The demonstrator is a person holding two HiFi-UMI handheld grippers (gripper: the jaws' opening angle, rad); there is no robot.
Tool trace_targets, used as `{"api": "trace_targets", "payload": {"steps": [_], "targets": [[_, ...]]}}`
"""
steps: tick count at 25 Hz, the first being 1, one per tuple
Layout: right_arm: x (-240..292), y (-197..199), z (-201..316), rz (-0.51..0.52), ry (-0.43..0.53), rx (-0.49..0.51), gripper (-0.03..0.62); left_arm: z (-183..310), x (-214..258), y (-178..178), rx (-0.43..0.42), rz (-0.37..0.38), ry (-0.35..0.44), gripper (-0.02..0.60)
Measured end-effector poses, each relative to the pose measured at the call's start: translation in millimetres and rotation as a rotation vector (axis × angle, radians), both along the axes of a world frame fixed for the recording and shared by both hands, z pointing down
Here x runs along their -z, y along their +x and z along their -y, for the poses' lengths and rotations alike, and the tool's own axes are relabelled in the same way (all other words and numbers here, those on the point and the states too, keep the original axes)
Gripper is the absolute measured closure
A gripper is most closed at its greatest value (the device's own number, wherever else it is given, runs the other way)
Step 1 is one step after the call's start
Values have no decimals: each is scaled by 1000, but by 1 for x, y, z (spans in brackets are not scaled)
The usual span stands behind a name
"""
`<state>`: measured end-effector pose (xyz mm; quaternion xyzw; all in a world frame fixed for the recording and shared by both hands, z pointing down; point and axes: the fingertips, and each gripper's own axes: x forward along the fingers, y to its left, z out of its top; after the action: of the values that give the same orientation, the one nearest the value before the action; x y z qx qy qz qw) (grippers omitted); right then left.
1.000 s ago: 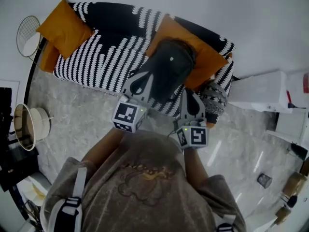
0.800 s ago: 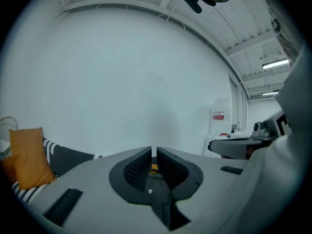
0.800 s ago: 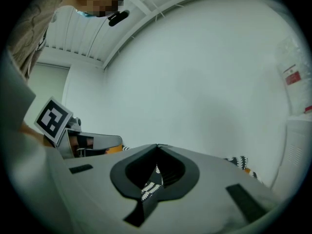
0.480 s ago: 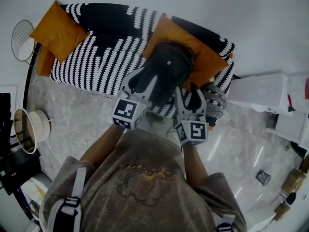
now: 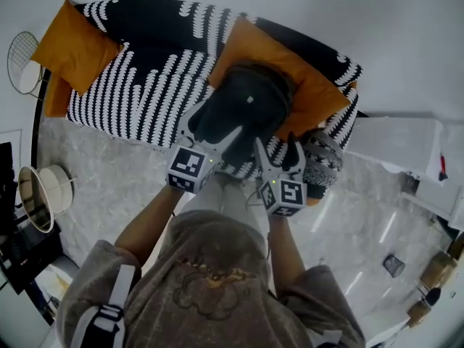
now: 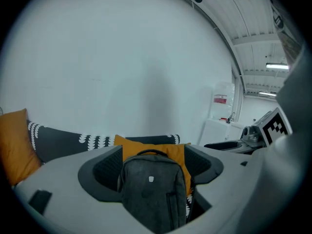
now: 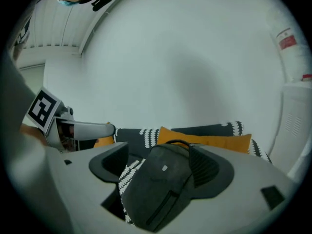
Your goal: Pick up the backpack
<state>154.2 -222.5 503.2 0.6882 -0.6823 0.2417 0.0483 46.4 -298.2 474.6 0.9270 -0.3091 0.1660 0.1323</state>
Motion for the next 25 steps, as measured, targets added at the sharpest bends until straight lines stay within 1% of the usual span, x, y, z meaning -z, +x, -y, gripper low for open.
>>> {"api": "trace_targets", "payload": {"steps": [5,9,15,18,21,23,25], "targets": [[-78,26,9,5,-85,-49,199,22,-69,10,-6,59,-52,189],[-140,41,9,8,-139,-75,185,37,-130,11,7,97,-88,189],[-222,45,2,30,-208,-69,183,49,-214,9,7,153,-126,193],[-242,42,4,30,-216,-55,183,54,-240,8,3,167,-133,202],[-253,41,10,39,-207,-43,185,55,-256,11,-14,183,-126,217],[-258,39,12,54,-205,-29,221,53,-260,13,-22,206,-123,247],[-260,37,12,70,-210,-17,239,52,-261,14,-23,227,-119,270]]}}
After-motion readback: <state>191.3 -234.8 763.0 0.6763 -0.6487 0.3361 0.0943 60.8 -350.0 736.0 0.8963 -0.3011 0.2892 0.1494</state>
